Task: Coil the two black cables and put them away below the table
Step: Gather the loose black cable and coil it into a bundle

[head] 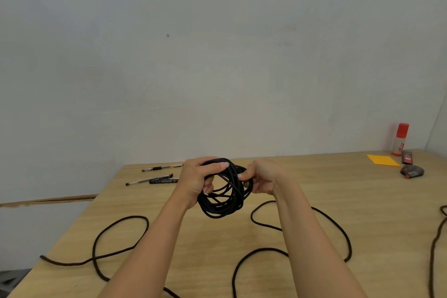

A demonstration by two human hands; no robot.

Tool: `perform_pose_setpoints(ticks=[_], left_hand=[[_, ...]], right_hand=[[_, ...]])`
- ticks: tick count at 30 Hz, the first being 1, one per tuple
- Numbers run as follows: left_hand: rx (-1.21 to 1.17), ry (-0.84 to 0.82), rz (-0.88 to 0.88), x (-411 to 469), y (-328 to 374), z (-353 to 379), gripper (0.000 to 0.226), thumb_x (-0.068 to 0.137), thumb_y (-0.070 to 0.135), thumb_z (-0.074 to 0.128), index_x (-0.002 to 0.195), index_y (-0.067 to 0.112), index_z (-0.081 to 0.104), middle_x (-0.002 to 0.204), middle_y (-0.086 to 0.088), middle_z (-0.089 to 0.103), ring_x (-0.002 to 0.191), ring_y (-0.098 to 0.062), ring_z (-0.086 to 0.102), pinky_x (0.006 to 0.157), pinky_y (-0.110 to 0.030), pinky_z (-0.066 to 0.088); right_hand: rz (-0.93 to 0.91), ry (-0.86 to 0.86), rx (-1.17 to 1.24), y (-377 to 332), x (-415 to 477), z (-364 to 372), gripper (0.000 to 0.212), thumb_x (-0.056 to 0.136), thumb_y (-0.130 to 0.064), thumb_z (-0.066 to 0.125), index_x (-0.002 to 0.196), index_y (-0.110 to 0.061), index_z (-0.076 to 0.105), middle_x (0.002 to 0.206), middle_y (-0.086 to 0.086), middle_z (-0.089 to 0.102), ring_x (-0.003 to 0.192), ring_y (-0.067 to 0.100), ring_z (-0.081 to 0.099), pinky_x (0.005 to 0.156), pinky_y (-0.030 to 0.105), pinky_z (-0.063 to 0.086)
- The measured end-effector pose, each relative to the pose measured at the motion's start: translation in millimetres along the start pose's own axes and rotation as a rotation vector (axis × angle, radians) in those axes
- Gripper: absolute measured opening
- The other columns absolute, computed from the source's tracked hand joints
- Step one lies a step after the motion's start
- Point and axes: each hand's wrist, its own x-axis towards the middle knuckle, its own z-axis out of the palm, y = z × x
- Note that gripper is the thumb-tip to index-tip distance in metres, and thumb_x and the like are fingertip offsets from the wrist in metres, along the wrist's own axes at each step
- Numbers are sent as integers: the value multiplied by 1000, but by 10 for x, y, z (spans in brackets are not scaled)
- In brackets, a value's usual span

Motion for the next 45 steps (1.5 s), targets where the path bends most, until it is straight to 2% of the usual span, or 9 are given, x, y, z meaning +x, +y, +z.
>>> perform_pose_setpoints(ticks=[6, 12, 17, 21, 24, 29, 38, 42, 45], left_hand=[[-37, 106, 12, 12, -62, 31, 7, 78, 0, 67, 82, 4, 72, 49, 2, 57, 32, -8, 29, 36, -18, 23], [-74, 229, 64, 27, 28, -55, 9, 77, -1, 68, 76, 6, 73, 49, -1, 53, 34, -9, 26, 49, -33, 12], [-64, 242, 102, -23, 109, -33, 7, 79, -4, 66, 79, 3, 70, 41, 6, 49, 32, -6, 29, 47, -31, 12], [-49, 235, 104, -27, 107, -55, 5, 78, -4, 66, 79, 1, 69, 40, 7, 47, 32, -6, 29, 46, -29, 11], [-47, 244, 101, -24, 75, -53, 5, 76, -3, 69, 80, 1, 71, 47, 2, 51, 35, -8, 28, 44, -25, 13], [-1, 228, 58, 15, 62, -57, 5, 76, 2, 70, 80, 5, 72, 59, -8, 54, 38, -10, 29, 42, -24, 18], [-58, 124, -196, 20, 78, -107, 13, 80, 16, 70, 72, 6, 68, 43, 2, 30, 34, -10, 24, 35, -18, 24], [-85, 123, -264, 9, 74, -130, 13, 78, 18, 71, 75, 5, 70, 43, 2, 30, 34, -9, 23, 33, -16, 23], [-73, 162, -308, 17, 51, -134, 14, 77, 18, 73, 76, 5, 68, 42, 3, 29, 33, -9, 21, 33, -15, 21]], right_hand=[[-156, 244, 16, -4, -39, 144, 16, 72, 17, 59, 72, 1, 57, 62, 12, 51, 48, 16, 39, 35, 18, 28], [-223, -27, 226, -62, -103, 70, 11, 87, -6, 61, 96, 0, 64, 79, 11, 66, 60, 17, 61, 51, 20, 47], [-148, -75, 368, -37, -57, 98, 27, 87, 10, 51, 113, 12, 60, 83, 13, 66, 56, 11, 64, 44, 14, 47], [-171, -126, 282, -13, -83, 135, 28, 85, 13, 51, 110, 8, 63, 84, 7, 67, 55, 4, 61, 43, 9, 42], [-197, -94, 187, -16, -103, 161, 19, 82, 17, 55, 88, 3, 67, 70, 8, 66, 48, 7, 57, 38, 11, 36], [-347, 72, -97, -3, -183, 214, 4, 82, -3, 68, 79, -6, 68, 56, 2, 63, 45, 8, 55, 41, 16, 32], [-497, 350, -289, -18, -136, 179, 23, 76, 13, 55, 63, -3, 65, 54, 3, 58, 44, 5, 51, 46, 15, 41], [-453, 338, -155, 52, -133, 77, 10, 77, 8, 65, 69, 2, 68, 58, 7, 60, 51, 14, 54, 53, 21, 44], [-314, 195, -294, 63, -137, 40, 10, 81, 0, 60, 75, -1, 68, 75, 13, 67, 69, 22, 65, 64, 27, 50]])
